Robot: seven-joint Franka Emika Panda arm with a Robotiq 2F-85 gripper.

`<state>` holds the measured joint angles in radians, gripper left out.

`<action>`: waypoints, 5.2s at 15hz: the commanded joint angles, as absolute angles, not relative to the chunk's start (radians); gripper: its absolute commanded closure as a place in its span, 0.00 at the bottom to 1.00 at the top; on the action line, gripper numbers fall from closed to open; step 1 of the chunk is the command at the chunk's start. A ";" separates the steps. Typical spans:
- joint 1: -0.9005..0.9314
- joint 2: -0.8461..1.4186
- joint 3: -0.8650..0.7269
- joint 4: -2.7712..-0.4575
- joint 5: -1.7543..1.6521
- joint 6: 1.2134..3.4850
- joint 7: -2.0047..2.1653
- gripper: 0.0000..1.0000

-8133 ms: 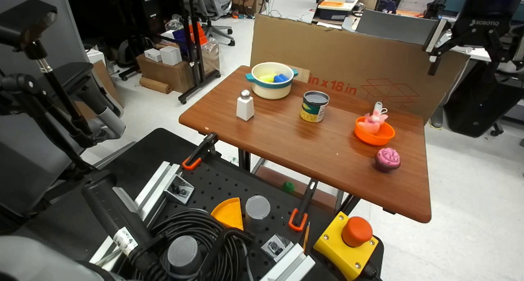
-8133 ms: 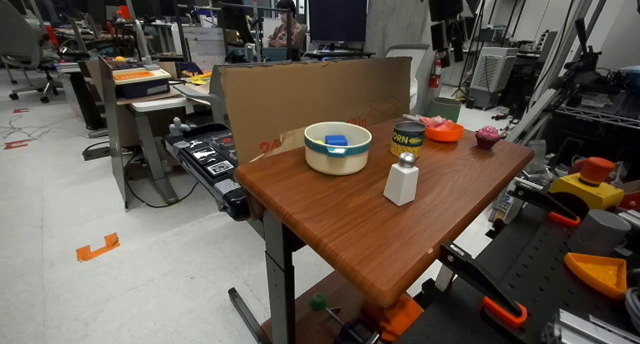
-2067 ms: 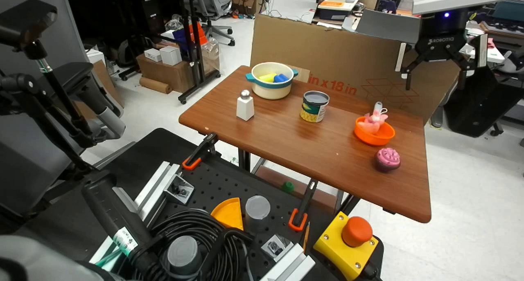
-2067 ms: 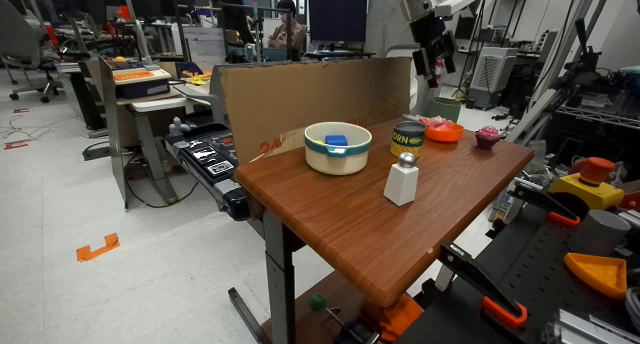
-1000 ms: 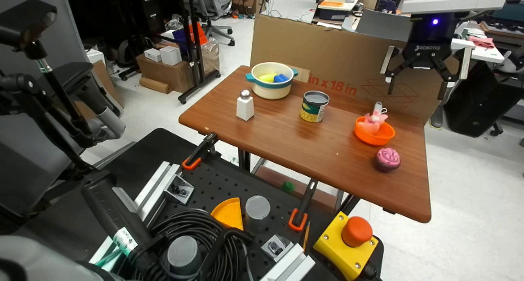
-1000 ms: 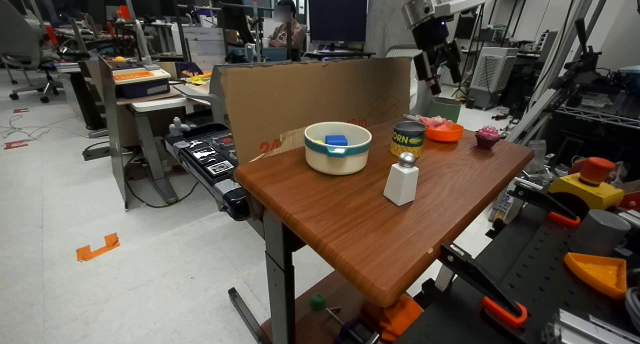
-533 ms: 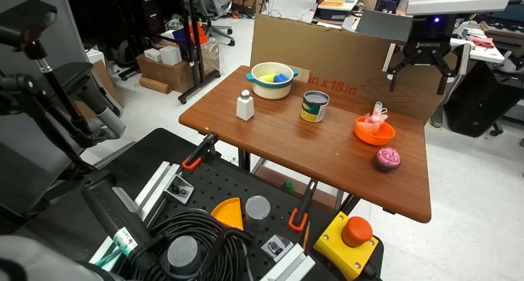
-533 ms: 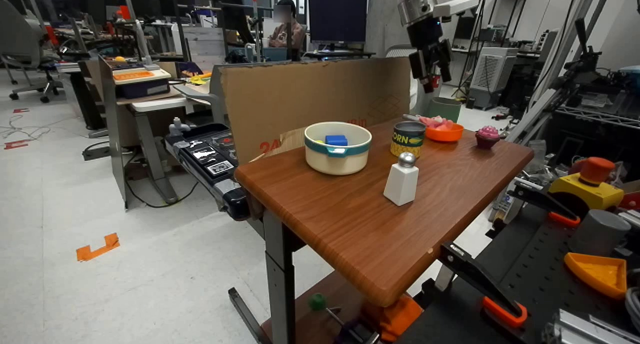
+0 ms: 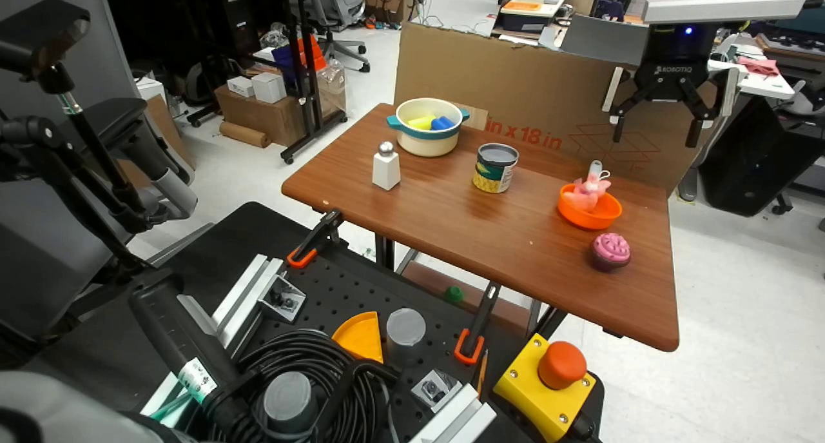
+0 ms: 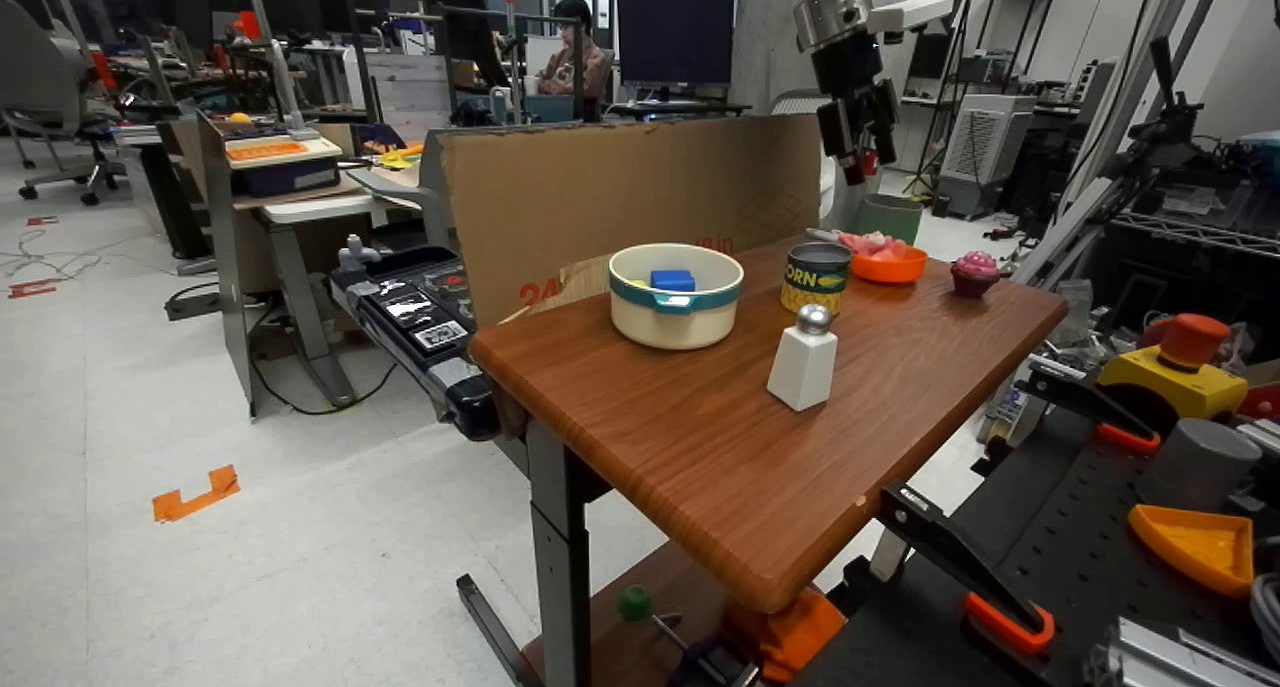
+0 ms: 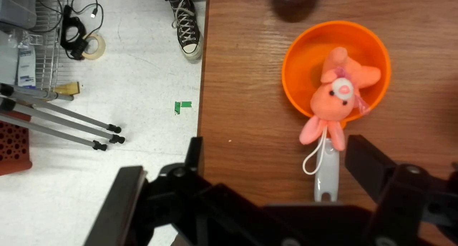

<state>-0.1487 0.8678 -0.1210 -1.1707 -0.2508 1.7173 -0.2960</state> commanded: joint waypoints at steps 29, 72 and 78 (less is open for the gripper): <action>-0.126 0.919 -0.123 -1.155 -0.313 1.705 -0.220 0.00; -0.142 0.887 -0.099 -1.232 -0.340 1.882 -0.356 0.00; -0.127 0.902 -0.115 -1.220 -0.351 1.859 -0.342 0.00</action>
